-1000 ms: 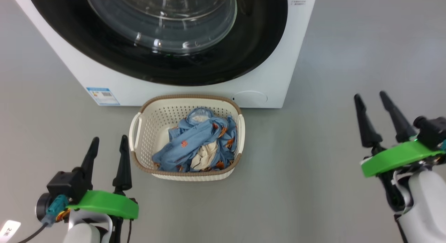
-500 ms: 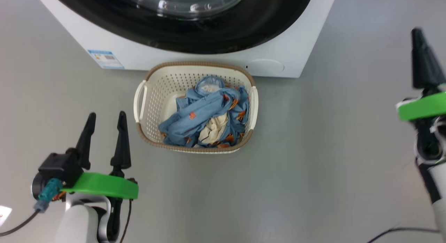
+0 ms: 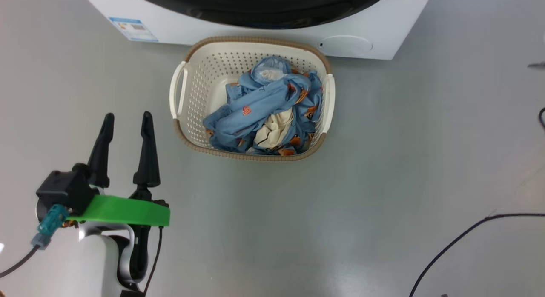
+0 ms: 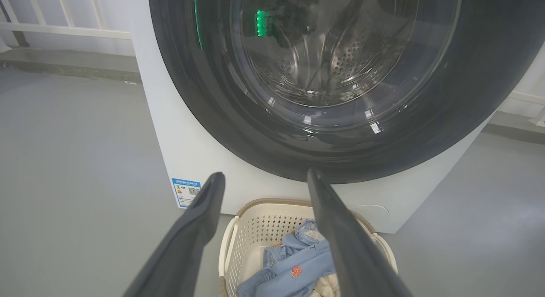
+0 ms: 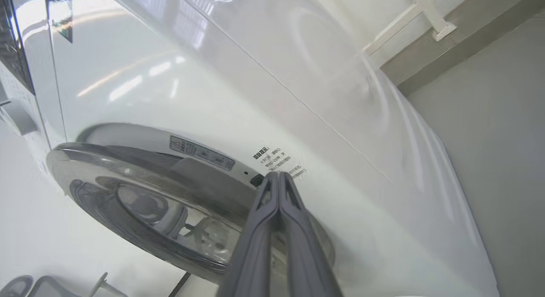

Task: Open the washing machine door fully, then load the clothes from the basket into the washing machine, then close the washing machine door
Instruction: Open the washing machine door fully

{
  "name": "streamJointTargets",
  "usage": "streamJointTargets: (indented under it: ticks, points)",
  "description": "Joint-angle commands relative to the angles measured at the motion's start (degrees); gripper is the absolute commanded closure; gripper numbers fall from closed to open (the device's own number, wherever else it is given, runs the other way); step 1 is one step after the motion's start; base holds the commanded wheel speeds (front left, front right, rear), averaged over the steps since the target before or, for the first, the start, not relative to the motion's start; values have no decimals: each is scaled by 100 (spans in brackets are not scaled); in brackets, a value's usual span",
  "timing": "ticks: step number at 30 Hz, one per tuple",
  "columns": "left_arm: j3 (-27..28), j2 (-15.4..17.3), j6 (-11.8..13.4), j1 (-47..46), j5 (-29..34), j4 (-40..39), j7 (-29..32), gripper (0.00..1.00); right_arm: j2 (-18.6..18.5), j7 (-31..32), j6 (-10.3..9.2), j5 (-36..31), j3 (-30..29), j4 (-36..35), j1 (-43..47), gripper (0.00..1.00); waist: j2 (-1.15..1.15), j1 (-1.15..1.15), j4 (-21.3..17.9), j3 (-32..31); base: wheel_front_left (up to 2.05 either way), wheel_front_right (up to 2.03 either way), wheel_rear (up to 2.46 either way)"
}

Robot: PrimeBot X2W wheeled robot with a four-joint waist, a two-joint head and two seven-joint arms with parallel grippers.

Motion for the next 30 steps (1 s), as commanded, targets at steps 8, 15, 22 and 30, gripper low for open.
streamJointTargets:
  ticks: [8, 15, 22, 30]
  points:
    - [57, 129, 69, -143, -191, -170, -36, 0, -120, 1077, 8, 1160, 27, 161, -667, 100, 0, 0, 212, 268, 0, 0, 0]
    - [-35, 129, 126, -213, -316, -158, -36, 0, -61, 2082, 8, 2115, -188, 603, -1296, 100, 0, 0, 333, 471, 0, 0, 0]
    - [-110, 129, 190, -244, -427, -136, -36, 0, -75, 2564, 8, 2094, 45, 945, -1826, 100, 0, 0, 430, 627, 0, 0, 0]
    - [-265, 129, 274, -295, -641, -112, -36, 0, 29, 2903, 8, 2029, 262, 1353, -2538, 100, 0, 0, 586, 723, 0, 0, 0]
